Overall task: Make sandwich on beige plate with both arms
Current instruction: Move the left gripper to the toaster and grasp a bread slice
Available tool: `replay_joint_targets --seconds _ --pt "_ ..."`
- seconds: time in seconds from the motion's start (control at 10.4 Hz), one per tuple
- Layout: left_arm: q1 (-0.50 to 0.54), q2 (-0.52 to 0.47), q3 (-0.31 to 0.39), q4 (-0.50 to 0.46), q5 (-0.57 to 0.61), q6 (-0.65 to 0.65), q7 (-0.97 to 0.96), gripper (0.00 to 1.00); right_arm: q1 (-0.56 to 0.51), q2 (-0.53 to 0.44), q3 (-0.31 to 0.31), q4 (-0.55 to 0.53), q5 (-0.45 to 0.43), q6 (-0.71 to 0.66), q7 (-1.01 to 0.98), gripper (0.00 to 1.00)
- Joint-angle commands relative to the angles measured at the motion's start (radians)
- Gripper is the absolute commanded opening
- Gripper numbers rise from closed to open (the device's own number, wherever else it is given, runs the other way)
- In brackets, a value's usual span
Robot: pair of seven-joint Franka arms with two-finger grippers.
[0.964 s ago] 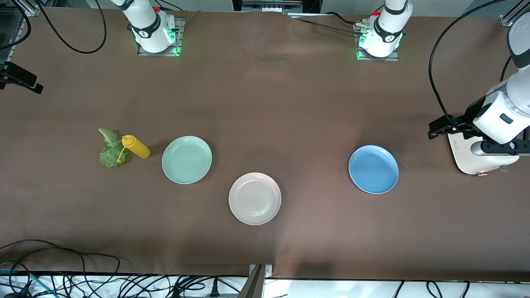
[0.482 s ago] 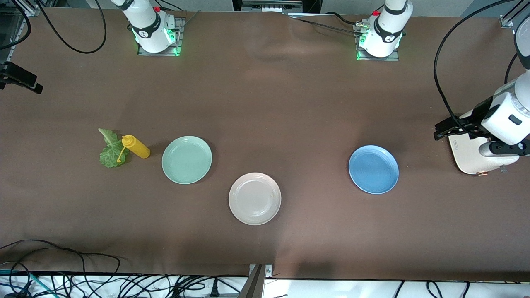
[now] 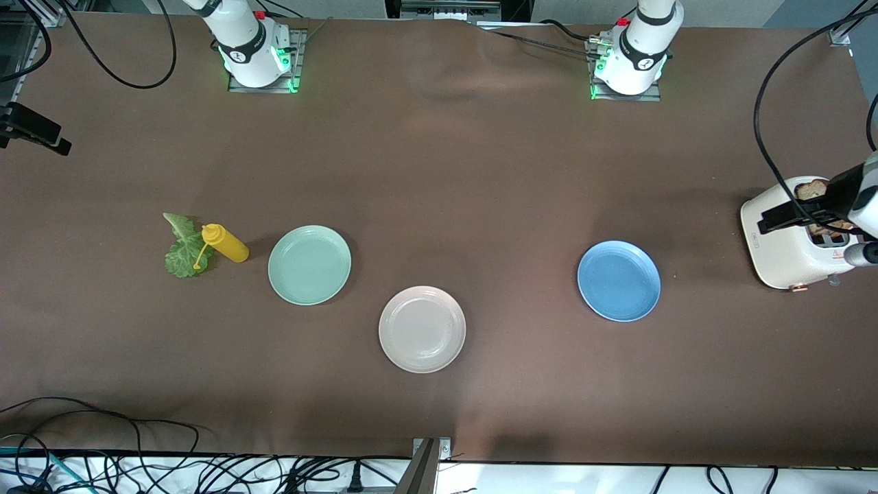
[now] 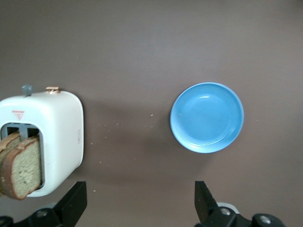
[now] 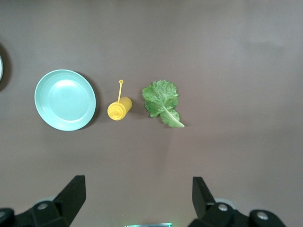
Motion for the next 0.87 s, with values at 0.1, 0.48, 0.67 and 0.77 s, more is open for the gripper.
replay_joint_targets --seconds 0.1,0.48,0.67,0.77 --pt "0.089 0.036 -0.011 0.004 0.094 -0.036 0.102 1.00 0.003 -0.006 0.000 0.013 -0.008 -0.017 -0.006 1.00" --pt "0.199 0.106 -0.011 -0.010 0.103 -0.037 0.182 1.00 0.003 -0.006 0.000 0.013 -0.008 -0.017 -0.006 1.00" --pt "0.218 0.174 -0.011 -0.011 0.170 -0.037 0.199 1.00 0.003 -0.006 0.000 0.013 -0.008 -0.017 -0.006 1.00" --pt "0.225 0.197 -0.011 -0.013 0.209 -0.037 0.228 1.00 0.003 -0.006 0.000 0.013 -0.008 -0.017 -0.005 1.00"
